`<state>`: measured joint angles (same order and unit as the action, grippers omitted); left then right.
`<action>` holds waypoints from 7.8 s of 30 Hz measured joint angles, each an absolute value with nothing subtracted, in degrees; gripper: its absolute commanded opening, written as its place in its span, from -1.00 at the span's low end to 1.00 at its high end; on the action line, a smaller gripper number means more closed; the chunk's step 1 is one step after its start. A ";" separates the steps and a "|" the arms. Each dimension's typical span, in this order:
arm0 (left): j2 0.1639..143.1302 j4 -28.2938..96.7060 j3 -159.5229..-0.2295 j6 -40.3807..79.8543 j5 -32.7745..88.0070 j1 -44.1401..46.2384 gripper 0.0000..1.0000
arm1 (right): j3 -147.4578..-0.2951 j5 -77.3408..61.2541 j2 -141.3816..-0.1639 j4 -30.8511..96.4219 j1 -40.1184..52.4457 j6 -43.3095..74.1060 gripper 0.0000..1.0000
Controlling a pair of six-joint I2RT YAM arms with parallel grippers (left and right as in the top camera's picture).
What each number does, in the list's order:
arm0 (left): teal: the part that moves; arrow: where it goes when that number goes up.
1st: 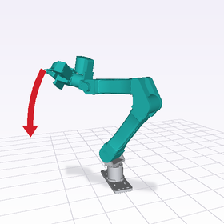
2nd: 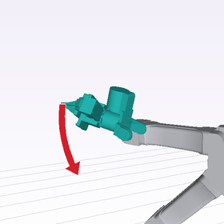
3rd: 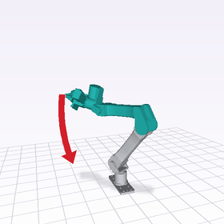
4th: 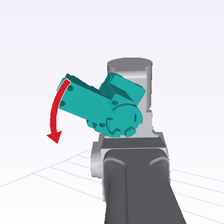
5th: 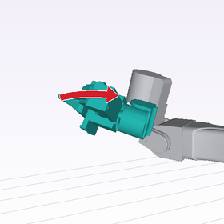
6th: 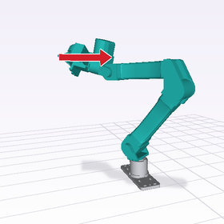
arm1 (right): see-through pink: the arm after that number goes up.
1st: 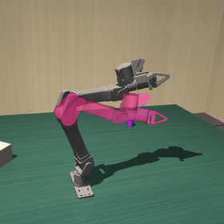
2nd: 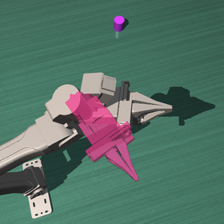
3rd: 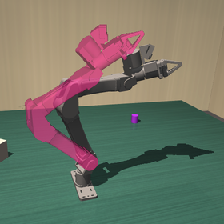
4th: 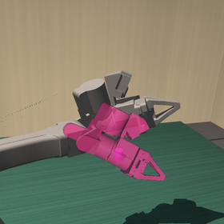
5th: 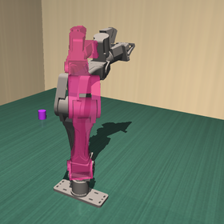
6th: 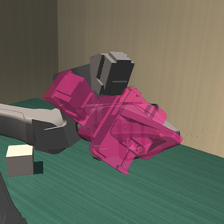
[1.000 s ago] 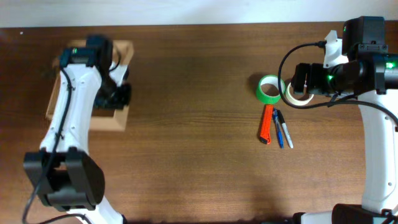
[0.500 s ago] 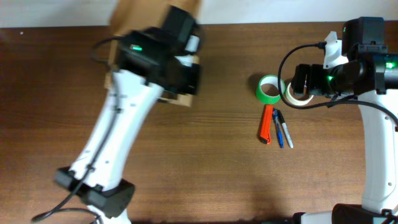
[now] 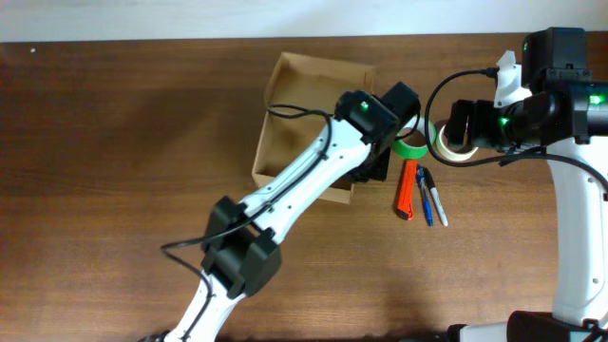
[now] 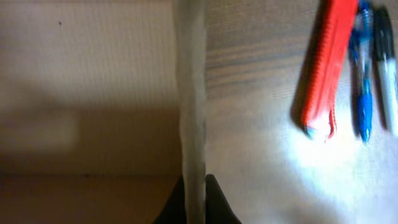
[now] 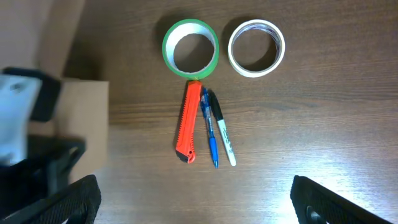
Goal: Pack container
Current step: 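Release the box and raise the left arm back up, then grasp the green tape roll rim with the right gripper, then carry the green tape left and lower it into the box, then release the green tape and move the right gripper to the white tape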
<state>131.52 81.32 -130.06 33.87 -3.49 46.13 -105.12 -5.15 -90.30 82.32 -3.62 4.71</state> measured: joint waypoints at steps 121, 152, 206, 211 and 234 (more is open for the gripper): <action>128.73 96.49 -165.51 11.70 -20.01 -3.95 1.00 | -94.37 -4.16 -122.67 54.15 -3.99 32.93 -0.93; 128.73 96.49 -165.51 11.55 -20.01 -3.95 1.00 | -118.08 3.62 -97.41 79.75 29.34 3.99 -0.92; 128.73 96.49 -165.47 11.55 -20.01 -3.95 1.00 | -111.98 3.99 -129.56 59.68 33.26 2.44 -0.24; 128.73 96.49 -165.47 11.53 -20.01 -3.95 0.99 | -113.34 4.10 -125.54 62.52 33.58 2.31 -0.20; 128.73 96.51 -165.47 11.53 -20.03 -3.95 1.00 | -109.16 27.51 -71.20 71.50 7.11 5.91 0.12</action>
<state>128.73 96.51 -165.47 11.53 -20.03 -3.95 -109.16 27.51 -71.20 71.50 7.11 5.91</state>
